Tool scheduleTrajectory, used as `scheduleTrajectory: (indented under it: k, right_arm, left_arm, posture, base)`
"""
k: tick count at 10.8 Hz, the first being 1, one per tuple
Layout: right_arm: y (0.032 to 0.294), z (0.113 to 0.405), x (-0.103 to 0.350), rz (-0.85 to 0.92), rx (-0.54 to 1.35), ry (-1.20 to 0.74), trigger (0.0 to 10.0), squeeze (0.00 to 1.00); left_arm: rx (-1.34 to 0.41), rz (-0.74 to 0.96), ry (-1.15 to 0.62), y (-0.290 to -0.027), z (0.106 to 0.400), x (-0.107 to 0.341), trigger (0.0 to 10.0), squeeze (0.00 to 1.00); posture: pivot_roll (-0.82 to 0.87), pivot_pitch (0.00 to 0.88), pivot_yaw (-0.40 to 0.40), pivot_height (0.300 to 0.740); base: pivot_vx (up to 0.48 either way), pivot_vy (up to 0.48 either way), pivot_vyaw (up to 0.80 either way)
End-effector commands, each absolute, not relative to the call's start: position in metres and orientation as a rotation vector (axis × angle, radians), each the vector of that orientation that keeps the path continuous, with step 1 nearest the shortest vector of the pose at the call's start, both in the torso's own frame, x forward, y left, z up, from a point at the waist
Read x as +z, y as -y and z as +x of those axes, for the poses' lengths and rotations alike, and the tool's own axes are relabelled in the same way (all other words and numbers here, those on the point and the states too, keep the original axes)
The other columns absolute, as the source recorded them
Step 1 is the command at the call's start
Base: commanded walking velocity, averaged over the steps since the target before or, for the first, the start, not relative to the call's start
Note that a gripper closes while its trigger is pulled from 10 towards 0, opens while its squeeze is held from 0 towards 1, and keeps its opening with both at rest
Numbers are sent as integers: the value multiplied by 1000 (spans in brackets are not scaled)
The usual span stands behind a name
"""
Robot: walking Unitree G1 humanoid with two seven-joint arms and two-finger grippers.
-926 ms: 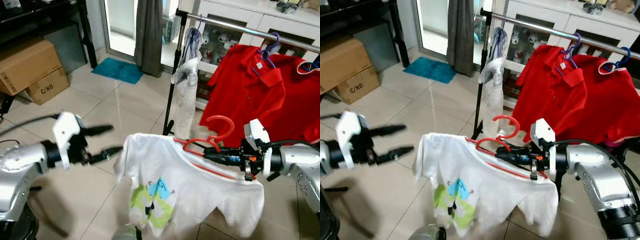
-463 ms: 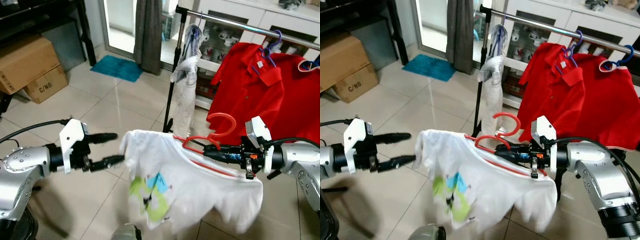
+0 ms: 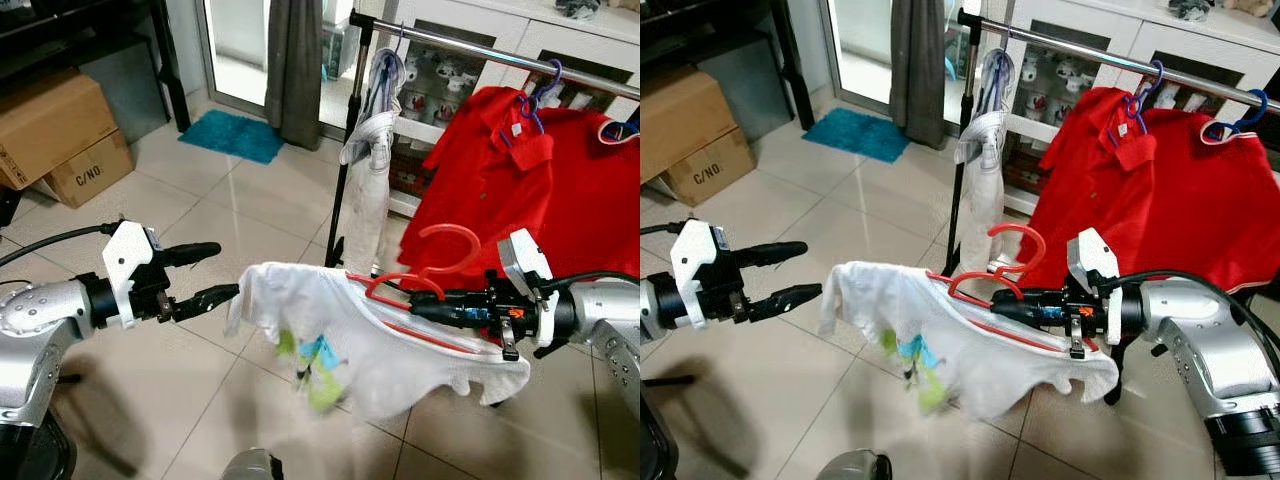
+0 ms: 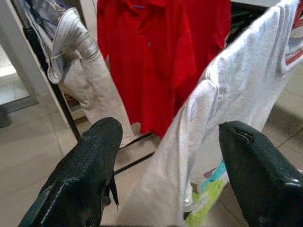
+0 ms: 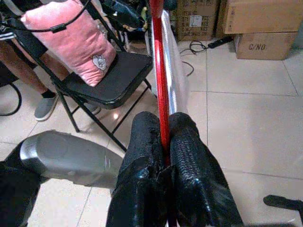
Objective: Hang hanger
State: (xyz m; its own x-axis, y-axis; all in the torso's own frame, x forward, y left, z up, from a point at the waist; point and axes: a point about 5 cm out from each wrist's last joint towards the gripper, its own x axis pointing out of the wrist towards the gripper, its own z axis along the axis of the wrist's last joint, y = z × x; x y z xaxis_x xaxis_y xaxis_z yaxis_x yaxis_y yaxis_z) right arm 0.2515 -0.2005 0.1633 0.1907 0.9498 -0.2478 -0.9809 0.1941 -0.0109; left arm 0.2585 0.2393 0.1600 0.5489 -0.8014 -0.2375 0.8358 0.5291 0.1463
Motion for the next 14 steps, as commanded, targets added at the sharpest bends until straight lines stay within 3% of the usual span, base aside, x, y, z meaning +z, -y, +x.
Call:
scheduleTrajectory:
  k: [1, 5, 6, 14]
  right_arm:
    - [205, 251, 176, -197, 1376, -163, 10000, 0]
    - [202, 253, 179, -192, 1404, -159, 10000, 0]
    - [202, 252, 179, -191, 1407, -157, 10000, 0]
    - [200, 250, 182, -183, 1411, -146, 10000, 0]
  left_arm:
    - [-1003, 269, -144, -239, 258, 163, 10000, 0]
    - [-1110, 283, -247, -243, 260, 151, 9608, 0]
    - [-1136, 265, -251, -242, 261, 154, 0, 0]
    - [-1177, 257, -302, -241, 267, 146, 0, 0]
  posture:
    - [163, 25, -47, 740]
    - [162, 28, -49, 740]
    - [162, 28, -49, 740]
    - [159, 23, -29, 740]
  base:
    - [0, 0, 0]
    - [0, 0, 0]
    - [0, 0, 0]
    - [0, 0, 0]
